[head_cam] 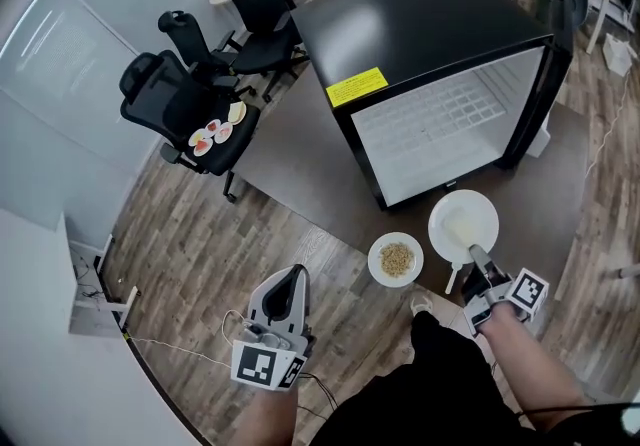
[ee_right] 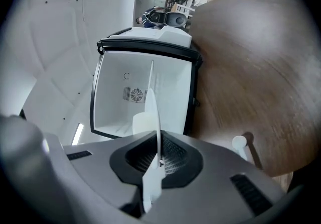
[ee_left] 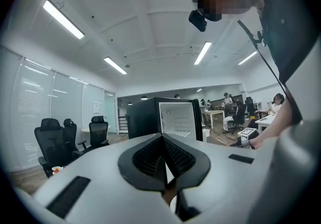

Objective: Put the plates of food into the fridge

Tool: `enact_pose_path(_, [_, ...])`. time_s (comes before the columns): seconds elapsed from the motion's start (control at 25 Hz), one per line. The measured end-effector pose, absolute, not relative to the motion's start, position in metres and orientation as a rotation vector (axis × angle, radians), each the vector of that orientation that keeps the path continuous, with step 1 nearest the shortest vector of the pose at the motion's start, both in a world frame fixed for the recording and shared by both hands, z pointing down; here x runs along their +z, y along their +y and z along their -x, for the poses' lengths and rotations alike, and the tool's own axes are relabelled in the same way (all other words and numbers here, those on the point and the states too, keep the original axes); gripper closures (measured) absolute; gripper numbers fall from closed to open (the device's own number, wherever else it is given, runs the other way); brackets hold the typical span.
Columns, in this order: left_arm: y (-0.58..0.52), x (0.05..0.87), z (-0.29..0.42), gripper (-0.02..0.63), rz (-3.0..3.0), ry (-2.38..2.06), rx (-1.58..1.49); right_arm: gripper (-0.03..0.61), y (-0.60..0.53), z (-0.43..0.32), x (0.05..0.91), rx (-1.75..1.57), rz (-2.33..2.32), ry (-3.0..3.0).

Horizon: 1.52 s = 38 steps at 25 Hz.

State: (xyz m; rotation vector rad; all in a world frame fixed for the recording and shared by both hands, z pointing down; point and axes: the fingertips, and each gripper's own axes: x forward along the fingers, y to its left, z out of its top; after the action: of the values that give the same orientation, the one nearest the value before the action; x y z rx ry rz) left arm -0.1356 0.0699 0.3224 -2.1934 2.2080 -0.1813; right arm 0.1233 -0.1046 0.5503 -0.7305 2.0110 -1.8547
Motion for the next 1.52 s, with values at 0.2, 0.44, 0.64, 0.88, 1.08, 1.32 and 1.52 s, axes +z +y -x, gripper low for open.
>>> enact_pose_path(0.2, [0.051,0.314,0.159,0.611,2.162,2.236,-0.190,0.561,-0.130,-0.091,0.533,-1.882,0.698,2.009])
enact_pose_path(0.44, [0.026,0.307,0.182,0.611,2.124,2.257,-0.198,0.561,-0.164,-0.059,0.522,-1.886,0.680,2.026])
enact_pose_path(0.64, [0.006,0.309,0.200,0.611,2.109,2.281,-0.192,0.561,-0.187,-0.035,0.514,-1.898,0.663,2.033])
enact_pose_path(0.88, [-0.014,0.307,0.213,0.611,2.108,2.278,-0.177,0.561,-0.202,-0.005,0.501,-1.918,0.640,2.056])
enact_pose_path(1.08, [-0.021,0.311,0.232,0.611,2.118,2.290,-0.147,0.561,-0.209,0.015,0.498,-1.934,0.664,2.054])
enact_pose_path(1.32, [-0.025,0.308,0.255,0.611,2.128,2.268,-0.129,0.561,-0.218,0.033,0.497,-1.924,0.738,2.053])
enact_pose_path(1.52, [-0.028,0.298,0.269,0.611,2.122,2.248,-0.132,0.560,-0.221,0.044,0.499,-1.946,0.769,2.038])
